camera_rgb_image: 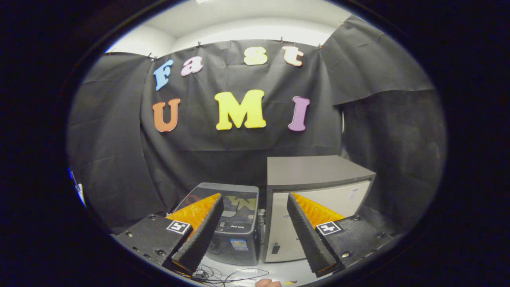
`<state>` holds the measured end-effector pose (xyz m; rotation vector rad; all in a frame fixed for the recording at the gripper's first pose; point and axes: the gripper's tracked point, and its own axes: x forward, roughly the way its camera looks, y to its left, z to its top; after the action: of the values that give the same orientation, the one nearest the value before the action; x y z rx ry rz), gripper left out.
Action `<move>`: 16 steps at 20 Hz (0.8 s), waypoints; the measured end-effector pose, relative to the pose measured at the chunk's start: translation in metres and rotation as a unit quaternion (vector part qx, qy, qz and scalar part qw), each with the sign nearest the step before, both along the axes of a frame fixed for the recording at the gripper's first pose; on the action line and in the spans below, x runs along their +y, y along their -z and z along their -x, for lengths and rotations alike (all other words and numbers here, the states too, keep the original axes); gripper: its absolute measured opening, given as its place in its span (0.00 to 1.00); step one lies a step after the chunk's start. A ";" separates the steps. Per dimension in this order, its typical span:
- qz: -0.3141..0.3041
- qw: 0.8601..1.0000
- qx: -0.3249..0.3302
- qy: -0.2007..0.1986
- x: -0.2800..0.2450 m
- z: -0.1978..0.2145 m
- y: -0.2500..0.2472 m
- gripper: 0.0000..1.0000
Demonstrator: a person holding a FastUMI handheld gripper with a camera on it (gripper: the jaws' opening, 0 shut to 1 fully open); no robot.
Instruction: Put the clothes into the washing machine and then close the washing machine lid.
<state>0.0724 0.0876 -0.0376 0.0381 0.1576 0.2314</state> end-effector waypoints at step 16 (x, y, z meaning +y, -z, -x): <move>0.028 0.998 -0.034 -0.036 -0.076 0.074 -0.004 1.00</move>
<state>-0.0017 0.0117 -0.0339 -0.0308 0.0980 0.2999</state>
